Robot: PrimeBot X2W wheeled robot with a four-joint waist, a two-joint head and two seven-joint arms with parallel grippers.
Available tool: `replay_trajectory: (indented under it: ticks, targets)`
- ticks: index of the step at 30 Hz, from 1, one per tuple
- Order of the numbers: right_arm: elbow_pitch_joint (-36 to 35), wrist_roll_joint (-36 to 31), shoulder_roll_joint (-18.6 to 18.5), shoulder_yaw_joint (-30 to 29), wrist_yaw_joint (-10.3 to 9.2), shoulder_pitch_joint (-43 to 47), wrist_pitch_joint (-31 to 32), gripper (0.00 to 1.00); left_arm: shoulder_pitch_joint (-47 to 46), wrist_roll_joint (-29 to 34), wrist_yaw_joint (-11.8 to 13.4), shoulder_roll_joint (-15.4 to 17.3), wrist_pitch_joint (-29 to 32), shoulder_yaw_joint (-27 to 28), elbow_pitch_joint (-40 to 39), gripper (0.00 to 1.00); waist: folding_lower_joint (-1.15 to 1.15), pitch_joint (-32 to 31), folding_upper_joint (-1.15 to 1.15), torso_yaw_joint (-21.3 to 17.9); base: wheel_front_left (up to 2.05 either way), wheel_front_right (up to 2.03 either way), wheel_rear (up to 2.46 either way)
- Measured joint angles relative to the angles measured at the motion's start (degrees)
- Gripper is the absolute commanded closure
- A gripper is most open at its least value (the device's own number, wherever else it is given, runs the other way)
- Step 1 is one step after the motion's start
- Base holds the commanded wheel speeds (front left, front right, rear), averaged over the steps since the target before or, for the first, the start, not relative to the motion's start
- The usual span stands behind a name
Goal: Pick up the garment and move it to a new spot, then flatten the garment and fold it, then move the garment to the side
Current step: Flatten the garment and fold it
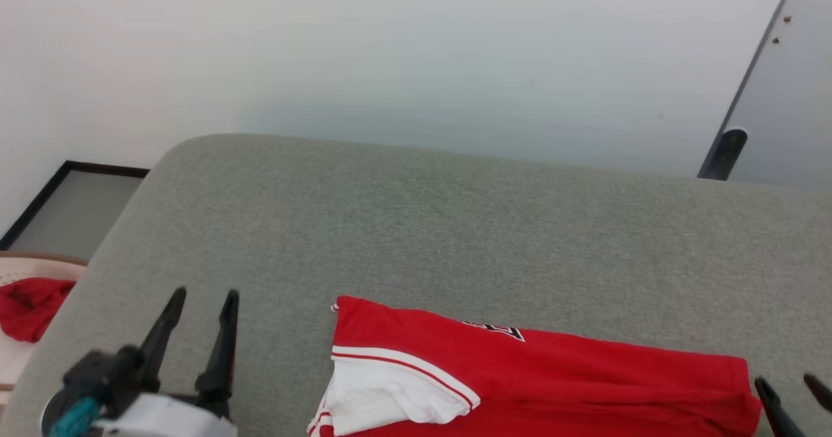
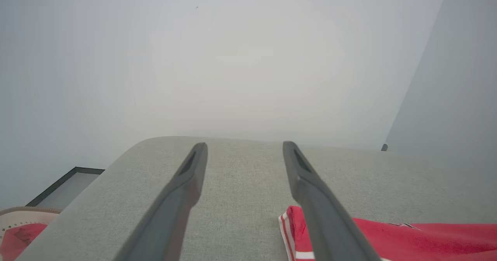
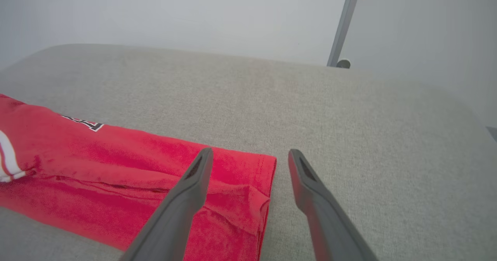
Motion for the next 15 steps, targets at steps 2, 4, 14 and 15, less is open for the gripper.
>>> replay_trajectory:
  ticks: [2,4,14,15]
  targets:
    - [0.78,1.55,-0.67,0.23,0.0,-0.01,3.74,0.0,2.29,3.07,-2.77,-2.44,0.0,3.49,0.42,0.0,0.0,-0.23,0.0,0.5,0.0,0.0,0.0]
    - [1.51,3.08,-1.12,-0.04,-0.01,-0.26,8.31,0.0,3.74,5.09,-4.88,-5.19,-0.03,7.08,0.84,0.0,0.0,-0.45,0.0,1.07,0.0,0.0,0.0]
    - [8.95,6.6,-2.92,-1.76,-0.01,-5.93,31.37,0.0,6.16,11.15,-13.22,-14.64,-0.03,14.18,4.35,0.0,0.0,-0.81,0.0,4.75,0.0,0.0,0.0]
    - [10.07,6.59,-2.86,-1.79,-0.01,-6.52,32.83,0.0,6.09,11.81,-13.56,-15.0,-0.04,14.17,4.7,0.0,0.0,-0.79,0.0,5.18,0.0,0.0,0.0]
